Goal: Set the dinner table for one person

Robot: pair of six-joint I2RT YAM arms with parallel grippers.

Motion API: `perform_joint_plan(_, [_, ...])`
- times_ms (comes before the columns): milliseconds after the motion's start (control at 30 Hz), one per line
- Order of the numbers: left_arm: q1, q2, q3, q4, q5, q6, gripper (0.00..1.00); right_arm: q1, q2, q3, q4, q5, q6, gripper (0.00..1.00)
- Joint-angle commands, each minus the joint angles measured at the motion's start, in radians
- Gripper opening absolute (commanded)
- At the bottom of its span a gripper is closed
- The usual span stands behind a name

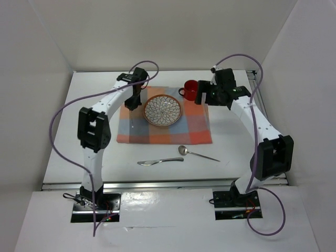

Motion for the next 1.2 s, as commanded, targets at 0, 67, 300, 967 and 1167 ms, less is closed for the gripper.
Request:
perform_joint_plan(0, [-0.005, 0.121, 0.151, -0.112, -0.069, 0.129, 0.00, -0.007, -0.083, -0.085, -0.049, -0.036, 0.043, 0.98])
perform_joint_plan(67, [-0.005, 0.195, 0.192, -0.112, -0.058, 0.148, 0.00, 0.017, -0.135, -0.144, -0.049, -0.027, 0.054, 0.98])
perform_joint_plan(300, [-0.005, 0.301, 0.291, -0.106, -0.043, 0.180, 0.00, 0.105, -0.271, -0.427, -0.072, 0.002, 0.158, 0.94])
perform_joint_plan(967, [-0.005, 0.099, 0.228, -0.154, -0.038, 0.068, 0.79, 0.432, -0.048, -0.416, -0.103, 0.179, 0.197, 0.64])
perform_joint_plan(1167, [-0.005, -0.032, 0.150, -0.143, -0.040, 0.059, 0.79, 0.432, 0.012, -0.417, -0.085, 0.206, 0.073, 0.76])
